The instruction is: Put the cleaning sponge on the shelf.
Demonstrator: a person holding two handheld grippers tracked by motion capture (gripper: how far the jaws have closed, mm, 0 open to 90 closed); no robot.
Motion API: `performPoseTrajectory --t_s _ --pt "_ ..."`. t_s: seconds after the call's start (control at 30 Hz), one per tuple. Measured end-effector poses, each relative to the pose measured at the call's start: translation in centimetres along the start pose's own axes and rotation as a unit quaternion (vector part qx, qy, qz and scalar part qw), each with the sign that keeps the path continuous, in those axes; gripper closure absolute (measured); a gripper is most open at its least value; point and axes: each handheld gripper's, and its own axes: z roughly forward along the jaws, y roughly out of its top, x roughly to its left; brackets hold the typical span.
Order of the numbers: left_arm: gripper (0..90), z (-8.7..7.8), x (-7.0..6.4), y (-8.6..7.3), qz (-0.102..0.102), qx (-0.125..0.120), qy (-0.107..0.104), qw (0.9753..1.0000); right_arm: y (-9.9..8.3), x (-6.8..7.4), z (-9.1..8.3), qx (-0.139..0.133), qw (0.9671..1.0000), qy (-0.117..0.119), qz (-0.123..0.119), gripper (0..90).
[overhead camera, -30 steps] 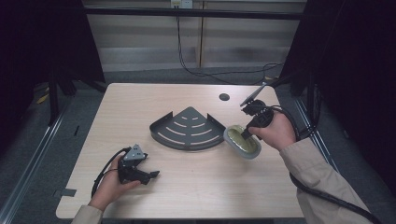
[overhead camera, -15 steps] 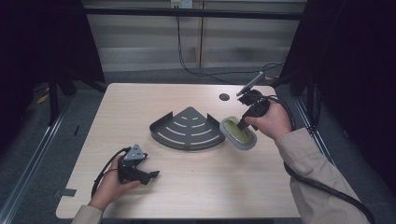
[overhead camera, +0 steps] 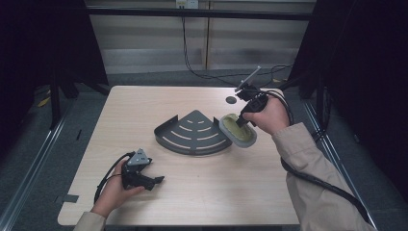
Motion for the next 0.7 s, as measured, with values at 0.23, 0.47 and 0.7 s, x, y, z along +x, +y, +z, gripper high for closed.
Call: performPoseTrajectory --t_s 0.23,0.47,0.7 --pt "13.3 0.0 0.0 0.0 0.0 0.0 0.0 1.0 1.4 0.4 0.4 0.005 0.9999 -0.005 -0.008 71.3" --pt "13.2 0.0 0.0 0.0 0.001 0.001 0.0 1.0 2.9 1.0 1.5 0.007 0.9999 -0.003 -0.01 71.3" --pt "13.2 0.0 0.0 0.0 0.001 0.001 -0.001 1.0 3.9 1.3 2.7 0.005 0.9999 -0.001 -0.01 71.3"
